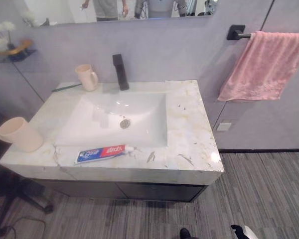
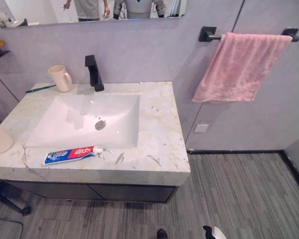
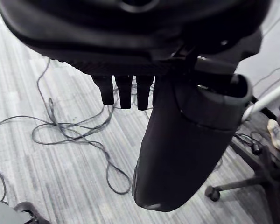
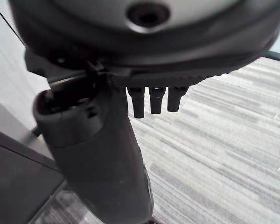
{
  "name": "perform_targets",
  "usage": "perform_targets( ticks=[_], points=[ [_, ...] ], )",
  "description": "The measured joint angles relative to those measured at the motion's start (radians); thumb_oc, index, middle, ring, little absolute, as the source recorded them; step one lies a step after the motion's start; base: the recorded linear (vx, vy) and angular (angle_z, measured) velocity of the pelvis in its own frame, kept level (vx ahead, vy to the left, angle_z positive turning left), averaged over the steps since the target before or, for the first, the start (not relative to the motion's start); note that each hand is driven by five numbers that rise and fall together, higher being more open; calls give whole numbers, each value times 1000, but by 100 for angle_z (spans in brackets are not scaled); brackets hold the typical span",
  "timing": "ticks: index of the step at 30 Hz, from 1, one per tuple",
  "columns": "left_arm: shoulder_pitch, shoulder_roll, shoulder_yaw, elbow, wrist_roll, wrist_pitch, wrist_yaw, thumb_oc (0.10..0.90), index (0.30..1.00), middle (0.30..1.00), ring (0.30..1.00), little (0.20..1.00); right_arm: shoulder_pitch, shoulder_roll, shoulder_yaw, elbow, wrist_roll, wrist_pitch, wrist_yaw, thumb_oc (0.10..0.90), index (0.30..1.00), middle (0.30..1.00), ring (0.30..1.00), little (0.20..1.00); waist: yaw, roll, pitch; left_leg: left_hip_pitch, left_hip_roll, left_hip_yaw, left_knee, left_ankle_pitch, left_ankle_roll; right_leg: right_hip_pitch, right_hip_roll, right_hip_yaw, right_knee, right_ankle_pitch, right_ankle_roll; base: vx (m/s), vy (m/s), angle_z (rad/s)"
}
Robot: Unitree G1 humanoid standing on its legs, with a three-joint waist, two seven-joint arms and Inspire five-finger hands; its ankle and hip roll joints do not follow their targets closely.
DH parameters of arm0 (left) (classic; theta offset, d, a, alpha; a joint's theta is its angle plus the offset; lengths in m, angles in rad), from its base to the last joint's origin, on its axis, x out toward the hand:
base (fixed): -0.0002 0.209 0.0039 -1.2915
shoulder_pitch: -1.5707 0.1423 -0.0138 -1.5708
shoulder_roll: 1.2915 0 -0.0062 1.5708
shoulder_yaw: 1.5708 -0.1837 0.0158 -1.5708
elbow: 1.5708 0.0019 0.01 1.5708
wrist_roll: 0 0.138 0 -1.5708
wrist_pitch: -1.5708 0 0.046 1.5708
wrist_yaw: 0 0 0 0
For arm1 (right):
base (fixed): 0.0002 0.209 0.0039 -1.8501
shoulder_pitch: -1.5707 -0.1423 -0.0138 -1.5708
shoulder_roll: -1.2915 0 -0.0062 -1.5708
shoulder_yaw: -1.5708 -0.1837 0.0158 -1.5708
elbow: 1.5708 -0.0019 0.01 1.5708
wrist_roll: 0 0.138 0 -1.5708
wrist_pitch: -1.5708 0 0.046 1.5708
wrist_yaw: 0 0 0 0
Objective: Organize the bathroom.
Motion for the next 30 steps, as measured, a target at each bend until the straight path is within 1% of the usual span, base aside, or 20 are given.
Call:
perform_targets(
  ticks=[2, 5, 6, 8, 9, 10, 12, 14, 15, 16, 17, 18, 19, 20, 21, 22, 23, 24, 27, 30],
  points=[
    [-2, 0, 15, 9, 6, -2, -2, 800, 900, 900, 900, 900, -28, -2, -1, 0, 3, 0, -11, 800, 900, 900, 900, 900, 4, -24, 15, -5, -2, 6, 39, -9, 1, 12, 3, 3, 6, -2, -3, -54, 252, -1],
    [-37, -5, -21, 13, 30, -1, -17, 800, 900, 900, 900, 900, -62, -19, -12, -24, 13, 1, -16, 800, 900, 900, 900, 900, 6, -34, 22, -58, -6, 10, 139, -59, 7, 5, -14, -8, 19, -4, -12, -81, 394, 12],
    [-40, -10, -30, 13, 55, -1, -29, 800, 900, 900, 900, 900, -69, -23, -22, -28, 13, 3, -17, 800, 900, 900, 900, 900, 4, -32, 24, -70, -8, 16, 146, -69, 21, 3, -16, -8, 21, -5, -12, -128, 404, 7],
    [-79, -29, -94, 10, 149, -2, -66, 800, 900, 900, 900, 900, -78, -43, -26, -60, 34, 3, -20, 800, 900, 900, 900, 900, -11, -31, 27, -131, -30, 95, 250, -122, 79, -49, -63, 4, 48, 5, 0, -167, 457, -3],
    [-85, -37, -124, -3, 179, 0, -85, 800, 900, 900, 900, 900, -82, -51, -26, -77, 38, 2, -20, 800, 900, 900, 900, 900, -19, -23, 34, -149, -39, 114, 259, -120, 55, -63, -73, 19, 52, 14, 14, -93, 246, -16],
    [-84, -39, -131, -8, 189, 0, -92, 800, 900, 900, 900, 900, -86, -50, -25, -78, 39, 2, -18, 800, 900, 900, 900, 900, -20, -25, 43, -150, -45, 117, 252, -120, 58, -66, -83, 34, 51, 20, 24, -82, 241, -22],
    [-98, -37, -136, -26, 238, 1, -109, 800, 900, 900, 900, 900, -77, -39, -22, -79, 39, 4, -4, 800, 900, 900, 900, 900, -26, -37, 58, -140, -78, 144, 231, -113, 75, -82, -113, 41, 48, 58, 24, -118, 191, -39],
    [-104, -35, -161, -42, 273, 16, -113, 800, 900, 900, 900, 900, -79, -16, -19, -82, 12, 3, 30, 800, 900, 900, 900, 900, 3, -30, 91, -134, -51, 232, 227, -103, 98, -137, -80, 29, 38, 213, 20, -122, 49, -113],
    [-112, -38, -161, -40, 291, 28, -113, 800, 900, 900, 900, 900, -85, -15, -17, -85, -8, -1, 37, 800, 900, 900, 900, 900, -6, -16, 101, -139, -37, 233, 227, -113, 111, -140, -71, 29, 34, 243, 22, -89, -30, -69],
    [-119, -40, -162, -43, 302, 28, -118, 800, 900, 900, 900, 900, -69, -13, -16, -84, -8, -3, 42, 800, 900, 900, 900, 900, -11, -7, 102, -141, -31, 230, 214, -101, 128, -147, -70, 30, 60, 231, 30, -89, -60, 10],
    [-129, -42, -168, -45, 338, 14, -137, 800, 900, 900, 900, 900, -56, -10, -4, -52, -8, 5, 54, 800, 900, 900, 900, 900, -2, 8, 101, -138, -16, 222, 190, -75, 145, -163, -49, 31, 252, 101, 4, -70, -61, 27],
    [-132, -38, -174, -51, 356, 15, -145, 800, 900, 900, 900, 900, -50, -9, 2, -38, -8, 5, 64, 800, 900, 900, 900, 900, 11, 15, 100, -130, -7, 210, 182, -68, 143, -168, -36, 29, 367, 51, -5, -75, -114, 14],
    [-124, -29, -185, -81, 371, 20, -146, 800, 900, 900, 900, 900, -40, -6, 13, -35, -9, 3, 65, 800, 900, 900, 900, 900, 49, 21, 97, -117, 4, 214, 162, -38, 128, -128, -15, 20, 430, -21, -2, -75, -124, -11],
    [-122, -19, -193, -94, 371, 23, -146, 800, 900, 900, 900, 900, -45, -5, 23, -41, -10, 1, 65, 800, 900, 900, 900, 900, 70, 11, 93, -113, 6, 226, 150, -27, 121, -90, -10, 5, 418, -54, 11, -88, -149, -32],
    [-113, -5, -201, -93, 379, 32, -144, 800, 900, 900, 900, 900, -55, -2, 43, -52, -10, 0, 64, 800, 900, 900, 900, 900, 96, -3, 84, -106, 3, 239, 127, -12, 116, -18, -4, -33, 325, -113, 30, -67, -86, -38],
    [-106, 1, -202, -94, 389, 41, -143, 800, 900, 900, 900, 900, -61, 0, 49, -60, -10, 0, 64, 800, 900, 900, 900, 900, 111, -9, 79, -107, -3, 244, 118, -7, 112, 13, 3, -31, 263, -119, 25, -115, -124, -34],
    [-94, 15, -202, -89, 406, 62, -139, 800, 900, 900, 900, 900, -82, 4, 68, -80, -10, -1, 63, 800, 900, 900, 900, 900, 116, -51, 64, -111, -33, 254, 114, 3, 108, 88, 11, -32, 119, -98, 22, -135, -122, -26],
    [-78, 10, -205, -93, 406, 75, -138, 800, 900, 900, 900, 900, -112, -1, 76, -86, -8, 0, 62, 800, 900, 900, 900, 900, 121, -60, 62, -114, -48, 264, 119, 10, 106, 120, -4, -52, 49, -107, 6, -161, -142, -11],
    [-68, -12, -215, -118, 405, 89, -141, 800, 900, 900, 900, 900, -146, -10, 78, -114, -7, 2, 61, 800, 900, 900, 900, 900, 119, -31, 47, -147, -36, 243, 133, 23, 74, 120, 18, -54, 15, -116, -15, -124, -102, 8],
    [-55, -15, -215, -120, 400, 97, -142, 800, 900, 900, 900, 900, -130, -10, 78, -127, -7, 2, 61, 800, 900, 900, 900, 900, 122, -22, 28, -146, -23, 203, 127, 31, 40, 112, 44, -50, 26, -126, -37, -110, -112, -1]
  ],
)
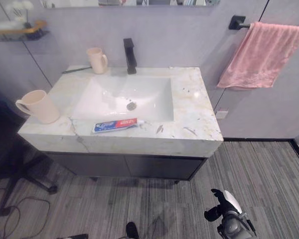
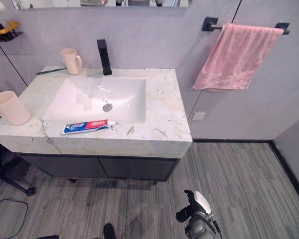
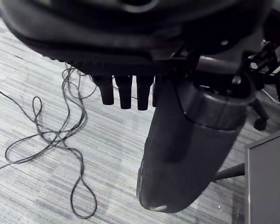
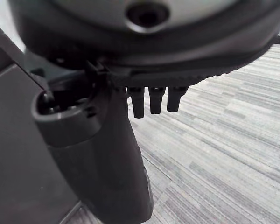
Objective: Organize the bathroom.
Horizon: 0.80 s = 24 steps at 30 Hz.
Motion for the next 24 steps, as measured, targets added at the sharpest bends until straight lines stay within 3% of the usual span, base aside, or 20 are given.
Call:
perform_targets(
  ticks=[2, 6, 8, 10, 11, 12, 13, 14, 16, 17, 20, 24],
  points=[
    [19, 0, 3, -3, -4, 5, 0, 800, 900, 900, 900, 900, 26, -2, -1, 4, 0, 4, 1, 800, 900, 900, 900, 900, -4, 3, -19, -2, 1, -33, -24, 18, -14, -23, 14, 0, 28, -7, -11, -89, -96, -3],
    [31, 0, 12, -14, -4, 5, -5, 800, 900, 900, 900, 900, 41, -6, 1, 27, -4, 31, 14, 800, 900, 900, 900, 900, -17, 5, -18, -7, 13, -64, -25, 59, 2, -48, 30, -11, 88, -31, -26, -89, -73, 9],
    [30, 6, 12, -37, -3, -1, -12, 800, 900, 900, 900, 900, 39, -5, 8, 35, -4, 39, 26, 800, 900, 900, 900, 900, -3, -4, -8, -8, 12, -127, 4, 73, -13, -54, 28, -7, 121, -52, -46, -36, -42, -4],
    [32, 9, 13, -62, 0, -16, -25, 800, 900, 900, 900, 900, 3, -4, 46, 50, -41, 36, 45, 800, 900, 900, 900, 900, 43, -20, 7, -11, 13, -291, 39, 128, -81, -77, 29, 31, 177, -67, -70, -70, -64, -39],
    [38, 10, 10, -83, 11, -17, -35, 800, 900, 900, 900, 900, -12, -4, 50, 41, -40, 36, 48, 800, 900, 900, 900, 900, 50, -10, 7, -9, 19, -307, -21, 192, -141, -99, 64, 29, 212, -70, -88, -65, -33, 14],
    [26, 20, 7, -103, 22, -17, -43, 800, 900, 900, 900, 900, -10, -4, 50, 25, -39, 34, 48, 800, 900, 900, 900, 900, 36, -20, 7, -9, 24, -312, -81, 242, -147, -126, 65, 32, 221, -78, -113, -23, 47, 75],
    [-6, 23, -1, -122, 49, -31, -63, 800, 900, 900, 900, 900, -18, -6, 43, 27, -39, 30, 51, 800, 900, 900, 900, 900, 26, -24, 21, -15, 34, -287, -63, 199, -53, -139, 59, -1, 221, -64, -135, -15, 73, 66],
    [-7, 24, -1, -120, 49, -27, -75, 800, 900, 900, 900, 900, -21, -1, 42, 29, -39, 28, 50, 800, 900, 900, 900, 900, 39, -29, 23, 1, 47, -268, -4, 118, -2, -139, 61, -4, 210, -43, -140, -8, 92, 47],
    [-5, 22, -21, -120, 49, -9, -88, 800, 900, 900, 900, 900, -19, -8, 40, 41, -38, 28, 47, 800, 900, 900, 900, 900, 30, -21, 24, 61, 53, -258, 2, 38, -12, -135, 64, -16, 198, -35, -136, 2, 135, 25],
    [-5, 21, -30, -120, 49, -8, -94, 800, 900, 900, 900, 900, -20, -10, 37, 50, -38, 28, 43, 800, 900, 900, 900, 900, 26, -14, 28, 86, 54, -257, -14, 28, -12, -135, 65, -20, 199, -32, -133, 20, 207, 41],
    [-4, 16, -47, -141, 47, 10, -174, 800, 900, 900, 900, 900, -19, -15, -7, 55, -16, 44, 34, 800, 900, 900, 900, 900, 13, 27, 53, 124, 62, -249, -125, 15, -13, -143, 66, -30, 187, -18, -106, 32, 197, 13],
    [12, 11, -51, -168, 29, -33, -288, 800, 900, 900, 900, 900, 0, -2, -21, 52, 39, 45, 30, 800, 900, 900, 900, 900, 9, 33, 57, 125, 40, -204, -139, 13, -6, -138, 44, -14, 130, 37, -64, 17, 183, -12]
  ],
)
